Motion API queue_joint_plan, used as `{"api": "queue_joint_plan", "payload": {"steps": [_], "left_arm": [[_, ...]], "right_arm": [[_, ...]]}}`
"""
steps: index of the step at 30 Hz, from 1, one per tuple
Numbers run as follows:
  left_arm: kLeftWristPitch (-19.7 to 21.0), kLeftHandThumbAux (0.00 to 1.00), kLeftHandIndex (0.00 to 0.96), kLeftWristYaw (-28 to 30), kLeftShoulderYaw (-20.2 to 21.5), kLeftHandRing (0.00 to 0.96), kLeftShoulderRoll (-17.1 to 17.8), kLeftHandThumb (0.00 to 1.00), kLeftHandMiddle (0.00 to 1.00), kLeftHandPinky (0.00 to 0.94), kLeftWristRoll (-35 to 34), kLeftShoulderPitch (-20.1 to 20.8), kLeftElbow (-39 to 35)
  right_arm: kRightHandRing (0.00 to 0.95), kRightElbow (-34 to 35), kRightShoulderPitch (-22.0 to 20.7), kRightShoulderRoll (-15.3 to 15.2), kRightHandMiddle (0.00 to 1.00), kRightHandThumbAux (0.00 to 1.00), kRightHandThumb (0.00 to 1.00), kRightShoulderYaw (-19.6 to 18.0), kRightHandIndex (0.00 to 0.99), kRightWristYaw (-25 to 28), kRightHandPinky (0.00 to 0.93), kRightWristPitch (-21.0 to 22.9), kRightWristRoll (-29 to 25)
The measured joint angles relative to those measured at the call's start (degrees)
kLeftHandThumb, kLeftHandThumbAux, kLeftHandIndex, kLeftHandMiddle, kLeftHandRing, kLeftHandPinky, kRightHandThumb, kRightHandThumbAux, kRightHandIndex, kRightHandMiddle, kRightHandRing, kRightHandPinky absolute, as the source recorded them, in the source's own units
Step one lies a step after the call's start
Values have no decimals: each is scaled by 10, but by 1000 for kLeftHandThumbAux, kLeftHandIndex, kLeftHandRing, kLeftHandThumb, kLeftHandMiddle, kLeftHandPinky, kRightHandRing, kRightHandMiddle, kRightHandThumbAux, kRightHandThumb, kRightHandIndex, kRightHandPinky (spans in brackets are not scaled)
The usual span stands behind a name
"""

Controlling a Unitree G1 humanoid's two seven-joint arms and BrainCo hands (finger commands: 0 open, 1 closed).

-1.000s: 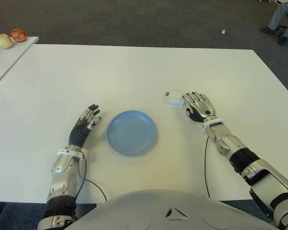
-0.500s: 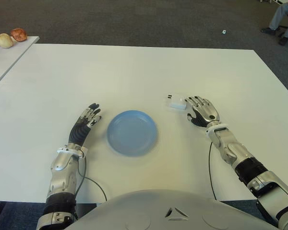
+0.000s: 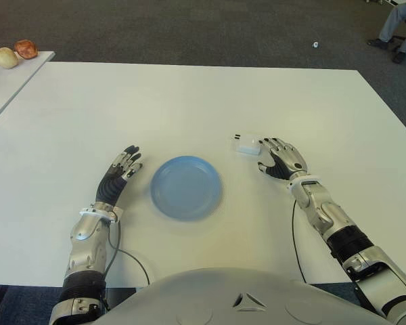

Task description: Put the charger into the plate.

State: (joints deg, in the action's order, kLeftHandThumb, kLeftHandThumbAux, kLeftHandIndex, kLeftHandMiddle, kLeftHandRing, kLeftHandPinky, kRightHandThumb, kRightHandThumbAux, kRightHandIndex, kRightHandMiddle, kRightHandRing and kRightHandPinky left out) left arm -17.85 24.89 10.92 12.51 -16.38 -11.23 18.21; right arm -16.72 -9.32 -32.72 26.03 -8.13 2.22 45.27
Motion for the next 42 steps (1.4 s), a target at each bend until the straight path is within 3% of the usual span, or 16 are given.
{"api": "queue_joint_plan", "payload": {"steps": [23,42], "left_arm": [[-6,570,15,3,-1,18,0,0,33,27,-5,6,10],[-11,574,24,3,-3,32,0,0,46,34,-3,10,15]], "right_arm": [[0,10,-8,28,0,451,85,-10,0,2,0,-14,10],[0,71,-7,34,0,409,103,-24,0,11,0,4,39]]}}
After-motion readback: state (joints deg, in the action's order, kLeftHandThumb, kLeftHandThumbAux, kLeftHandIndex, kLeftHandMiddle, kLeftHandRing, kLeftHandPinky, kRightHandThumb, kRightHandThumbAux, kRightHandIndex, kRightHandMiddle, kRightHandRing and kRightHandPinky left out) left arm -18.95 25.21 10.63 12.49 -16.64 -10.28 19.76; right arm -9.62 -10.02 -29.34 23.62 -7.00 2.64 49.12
